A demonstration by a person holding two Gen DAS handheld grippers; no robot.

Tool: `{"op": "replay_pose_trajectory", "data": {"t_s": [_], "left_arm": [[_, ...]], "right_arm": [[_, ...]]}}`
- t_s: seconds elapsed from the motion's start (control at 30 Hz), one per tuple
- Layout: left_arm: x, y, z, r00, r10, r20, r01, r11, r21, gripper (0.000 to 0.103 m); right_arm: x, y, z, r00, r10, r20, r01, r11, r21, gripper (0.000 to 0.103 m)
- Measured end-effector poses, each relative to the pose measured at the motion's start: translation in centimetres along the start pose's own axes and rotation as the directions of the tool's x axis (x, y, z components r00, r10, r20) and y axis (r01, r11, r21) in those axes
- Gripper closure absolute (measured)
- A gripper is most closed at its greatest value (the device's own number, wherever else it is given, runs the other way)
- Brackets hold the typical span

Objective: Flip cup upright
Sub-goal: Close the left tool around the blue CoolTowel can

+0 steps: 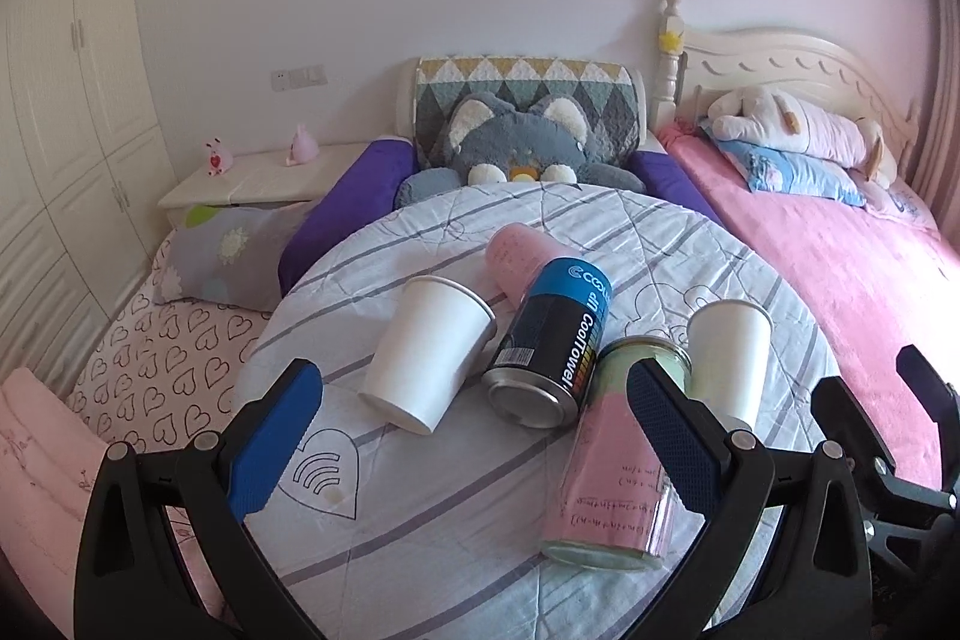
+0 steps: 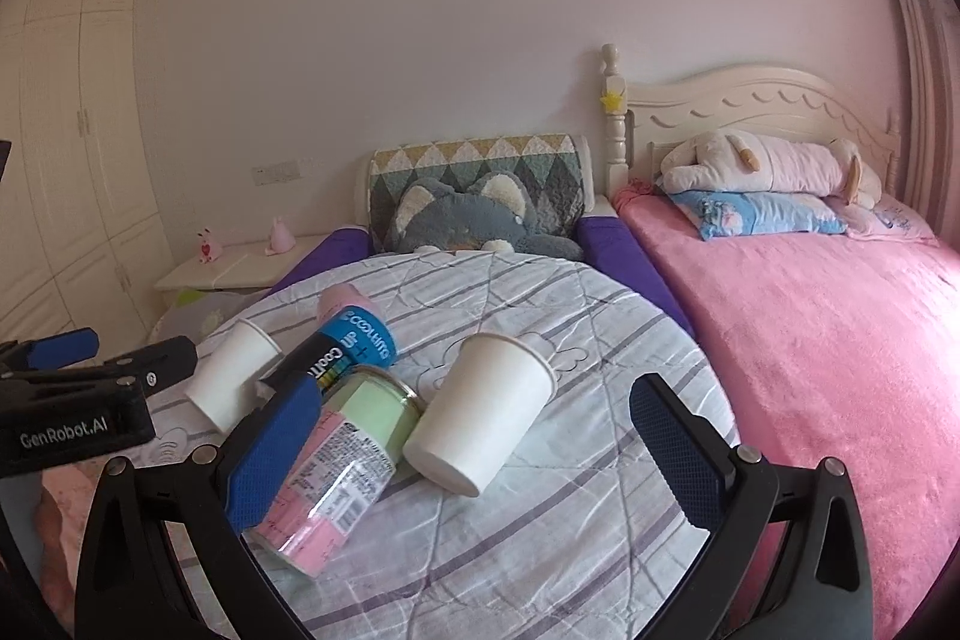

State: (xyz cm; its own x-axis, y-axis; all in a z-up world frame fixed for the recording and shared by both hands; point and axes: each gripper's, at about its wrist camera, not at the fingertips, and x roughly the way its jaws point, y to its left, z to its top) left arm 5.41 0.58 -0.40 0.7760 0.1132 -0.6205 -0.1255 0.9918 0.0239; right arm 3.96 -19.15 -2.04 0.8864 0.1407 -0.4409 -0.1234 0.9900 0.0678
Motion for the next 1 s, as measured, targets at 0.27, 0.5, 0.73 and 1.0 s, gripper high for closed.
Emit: {"op": "replay_pose_trajectory", "data": {"t_s": [0.27,0.5,0.73,1.0], "left_arm": [[5.9,-2.3,2.7,0.987,-0.083,-0.136,0.092,0.994,0.058,0.000],[10.0,-4.1,4.3,0.978,-0.065,-0.200,0.093,0.987,0.130,0.000],[13.8,-5.3,4.4,0.957,-0.058,-0.284,0.111,0.979,0.174,0.000],[15.1,-6.2,5.1,0.954,-0.049,-0.295,0.120,0.966,0.227,0.001]], "right_arm": [[1.8,-0.5,0.6,0.999,-0.025,0.021,0.026,0.999,-0.039,0.000],[4.7,-1.0,0.8,1.000,0.010,-0.001,-0.010,0.999,-0.038,0.000],[7.0,-1.7,1.1,1.000,0.022,-0.014,-0.023,0.999,-0.032,0.000],[8.5,-2.2,1.3,0.998,0.051,-0.031,-0.052,0.999,-0.010,0.000]]}}
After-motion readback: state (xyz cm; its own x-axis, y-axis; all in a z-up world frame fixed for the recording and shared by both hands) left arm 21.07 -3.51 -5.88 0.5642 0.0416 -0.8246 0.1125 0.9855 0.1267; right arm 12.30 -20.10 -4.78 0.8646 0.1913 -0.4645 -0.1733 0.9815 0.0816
